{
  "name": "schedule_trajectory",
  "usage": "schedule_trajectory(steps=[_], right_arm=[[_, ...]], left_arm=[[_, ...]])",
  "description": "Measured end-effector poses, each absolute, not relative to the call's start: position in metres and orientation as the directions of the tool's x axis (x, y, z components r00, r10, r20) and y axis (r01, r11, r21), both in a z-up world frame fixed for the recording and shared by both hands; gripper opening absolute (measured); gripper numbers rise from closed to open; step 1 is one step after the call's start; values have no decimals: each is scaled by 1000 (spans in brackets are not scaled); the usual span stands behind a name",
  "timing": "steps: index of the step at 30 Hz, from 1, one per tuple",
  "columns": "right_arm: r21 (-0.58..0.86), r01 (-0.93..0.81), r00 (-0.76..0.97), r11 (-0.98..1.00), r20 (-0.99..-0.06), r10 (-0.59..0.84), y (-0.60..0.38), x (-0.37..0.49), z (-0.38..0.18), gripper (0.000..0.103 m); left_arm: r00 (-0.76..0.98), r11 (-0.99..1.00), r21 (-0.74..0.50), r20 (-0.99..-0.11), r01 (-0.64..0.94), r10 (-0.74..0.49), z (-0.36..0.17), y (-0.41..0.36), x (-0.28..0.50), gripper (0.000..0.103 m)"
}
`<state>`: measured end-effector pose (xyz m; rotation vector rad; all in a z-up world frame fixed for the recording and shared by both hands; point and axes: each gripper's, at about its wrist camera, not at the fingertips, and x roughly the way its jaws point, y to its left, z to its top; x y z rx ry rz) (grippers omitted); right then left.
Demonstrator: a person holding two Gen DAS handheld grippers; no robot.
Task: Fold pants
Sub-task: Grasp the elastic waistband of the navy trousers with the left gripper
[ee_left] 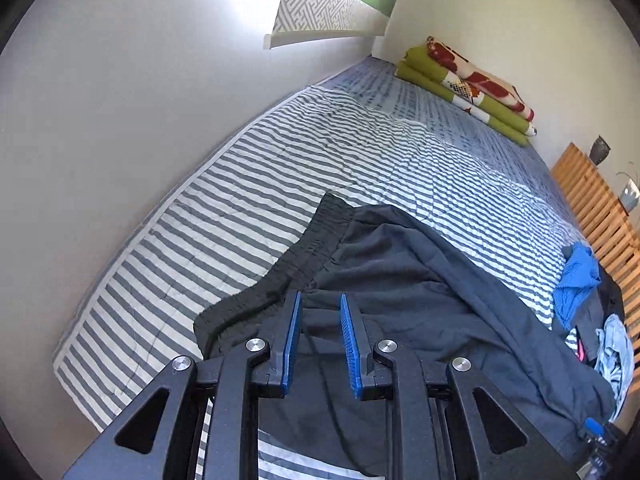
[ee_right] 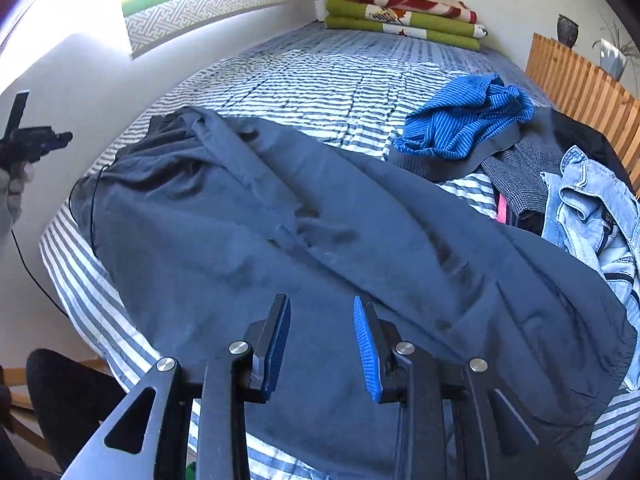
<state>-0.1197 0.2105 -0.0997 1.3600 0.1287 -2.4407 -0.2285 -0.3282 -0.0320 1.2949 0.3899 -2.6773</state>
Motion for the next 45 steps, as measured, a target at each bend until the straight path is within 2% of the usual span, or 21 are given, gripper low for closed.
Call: schedule_trajectory(steps=[1,3,5,7,12,16,22,24,28,29,30,32,34,35,36,37,39,44,45], right_arm=[[84,339,-476,-937,-844,-248,209,-124,-101,30],[84,341,-456,-936,-856,-243,205,-135,-104,30],[98,350,-431,-932,-866,-253,198,-145,-106,30],[98,366,-421,-926,-870,-258,186,-155,-106,30],[50,430,-409,-901,-879,-244,148,-182,-105,31],[-12,501,-414,-866,-881,-227,115,-202,-108,40],[-40,545,-392,-837,-895,-213,80,-231,-127,42],[-43,560,-381,-828,-900,-210,70,-237,-134,43],[-89,603,-385,-793,-903,-191,47,-244,-146,48],[-124,619,-402,-776,-898,-177,40,-244,-149,51],[-162,634,-420,-756,-893,-161,34,-244,-152,54],[-226,664,-441,-713,-889,-128,20,-245,-163,57],[-287,670,-461,-684,-884,-81,11,-249,-174,57],[-292,676,-452,-676,-889,-68,9,-253,-178,57],[-295,674,-446,-678,-893,-55,9,-259,-181,50],[-290,667,-441,-686,-896,-51,11,-263,-181,30],[-264,654,-428,-709,-902,-60,17,-271,-171,6],[-211,656,-465,-725,-870,-167,32,-264,-123,6],[-192,671,-450,-717,-873,-187,35,-261,-119,10]], left_arm=[[-615,-960,-155,-788,234,-23,-31,-327,-232,22],[-608,-965,-139,-793,224,-27,-30,-324,-242,29],[-606,-965,-150,-796,215,-11,-31,-324,-253,35],[-603,-966,-153,-798,206,-2,-34,-324,-265,36],[-578,-961,-188,-815,203,37,-51,-328,-307,52],[-561,-944,-238,-824,229,72,-73,-336,-346,55],[-526,-915,-289,-844,281,105,-120,-347,-402,60],[-509,-900,-302,-854,316,108,-136,-351,-418,68],[-485,-869,-326,-867,373,117,-166,-355,-444,70],[-480,-864,-333,-868,378,124,-173,-354,-449,69],[-475,-867,-328,-871,375,124,-179,-351,-453,63],[-456,-897,-277,-884,344,98,-189,-340,-460,42],[-474,-915,-262,-876,307,91,-187,-332,-461,33],[-481,-912,-286,-869,295,117,-184,-331,-460,22],[-492,-906,-306,-860,294,131,-181,-332,-459,17],[-508,-902,-313,-852,298,127,-174,-334,-456,16],[-554,-894,-345,-821,285,139,-153,-339,-448,14],[-635,-903,-365,-758,226,147,-98,-348,-417,14],[-641,-905,-363,-754,222,145,-91,-349,-411,14]])
